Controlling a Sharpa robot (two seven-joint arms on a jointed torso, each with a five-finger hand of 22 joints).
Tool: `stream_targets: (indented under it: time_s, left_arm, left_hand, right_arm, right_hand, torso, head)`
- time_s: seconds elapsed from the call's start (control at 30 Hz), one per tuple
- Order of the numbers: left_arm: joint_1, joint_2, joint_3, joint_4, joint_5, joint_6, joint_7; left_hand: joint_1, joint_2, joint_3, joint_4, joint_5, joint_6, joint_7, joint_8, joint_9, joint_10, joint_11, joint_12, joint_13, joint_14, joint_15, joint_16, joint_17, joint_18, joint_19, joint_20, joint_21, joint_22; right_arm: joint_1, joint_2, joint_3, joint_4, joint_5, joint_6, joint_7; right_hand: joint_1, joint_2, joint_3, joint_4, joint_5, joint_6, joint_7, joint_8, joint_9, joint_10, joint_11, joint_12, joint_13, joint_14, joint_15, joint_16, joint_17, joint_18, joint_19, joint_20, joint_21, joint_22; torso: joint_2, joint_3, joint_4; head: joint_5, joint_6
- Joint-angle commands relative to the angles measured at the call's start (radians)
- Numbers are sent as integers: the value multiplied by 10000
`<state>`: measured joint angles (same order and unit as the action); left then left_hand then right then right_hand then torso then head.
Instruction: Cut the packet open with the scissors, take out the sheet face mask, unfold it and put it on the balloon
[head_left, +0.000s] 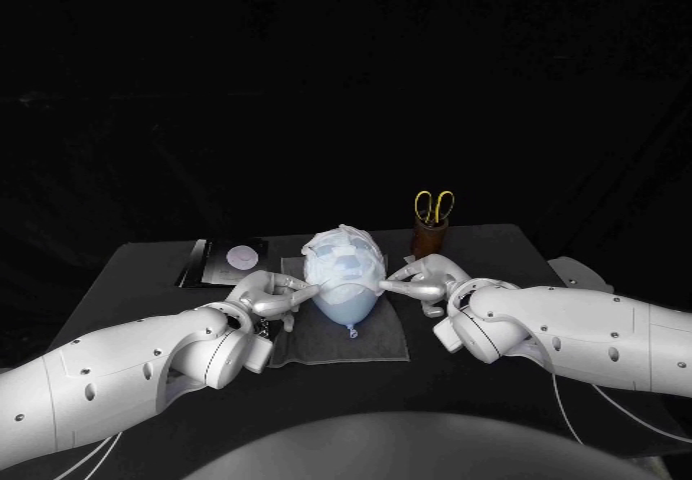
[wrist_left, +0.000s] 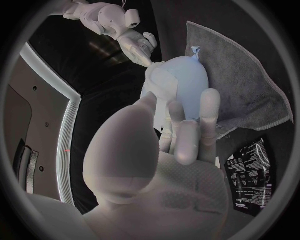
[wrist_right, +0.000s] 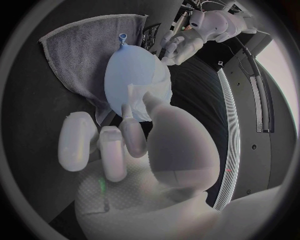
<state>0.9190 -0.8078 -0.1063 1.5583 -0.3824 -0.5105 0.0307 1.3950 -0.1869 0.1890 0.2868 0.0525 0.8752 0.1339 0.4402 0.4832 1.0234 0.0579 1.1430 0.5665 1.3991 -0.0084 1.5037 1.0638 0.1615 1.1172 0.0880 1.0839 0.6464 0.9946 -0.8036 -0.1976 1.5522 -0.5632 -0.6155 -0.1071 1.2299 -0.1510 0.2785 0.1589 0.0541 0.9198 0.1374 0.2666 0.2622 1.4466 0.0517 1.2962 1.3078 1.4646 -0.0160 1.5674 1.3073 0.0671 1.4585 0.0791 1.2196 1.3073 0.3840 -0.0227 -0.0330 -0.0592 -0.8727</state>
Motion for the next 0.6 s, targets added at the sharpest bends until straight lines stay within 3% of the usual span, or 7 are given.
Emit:
stream_targets:
  time_s: [0.03, 0.13, 0.6]
  left_arm:
    - [-1, 31, 12, 49, -52, -120, 83]
    - [-1, 34, 13, 78, -20, -186, 164]
    - [-2, 32, 16, 238, 129, -541, 513]
  left_hand:
    - [95, 53, -94, 8, -39, -3, 19, 1, -29, 157, 2, 164, 266, 101, 21, 76, 149, -27, 128, -1, 77, 100]
    - [116, 91, -158, 5, -38, 23, 7, 11, -42, 386, -8, 388, 677, 177, 13, 111, 342, -48, 195, -8, 174, 242]
    - [204, 183, -314, -4, -37, 103, -26, 37, -81, 824, -39, 847, 1506, 328, -15, 178, 720, -91, 339, -33, 392, 555]
  right_arm:
    - [-12, -5, 5, -11, 40, 248, 26]
    - [-20, -18, 5, -26, 38, 244, -3]
    - [-84, 8, 6, -52, 94, 156, 87]
  right_hand:
    - [-44, 99, -72, 4, -60, -34, 4, -44, -9, -49, 3, -18, 510, 1062, -35, 34, 2635, 13, 288, -10, -44, 1662]
    - [-44, 99, -72, 4, -60, -34, 4, -44, -9, -49, 3, -18, 510, 1062, -35, 34, 2635, 13, 288, -10, -44, 1662]
    - [-29, 185, -160, 104, -59, -29, 4, -45, -11, -55, 4, -18, 513, 1061, -35, 34, 2634, 14, 284, -9, -53, 1661]
  torso:
    - [-4, -8, -9]
    - [0, -12, -9]
    - [1, -4, -2]
  head:
    - [19, 1]
    - [37, 1]
    - [60, 1]
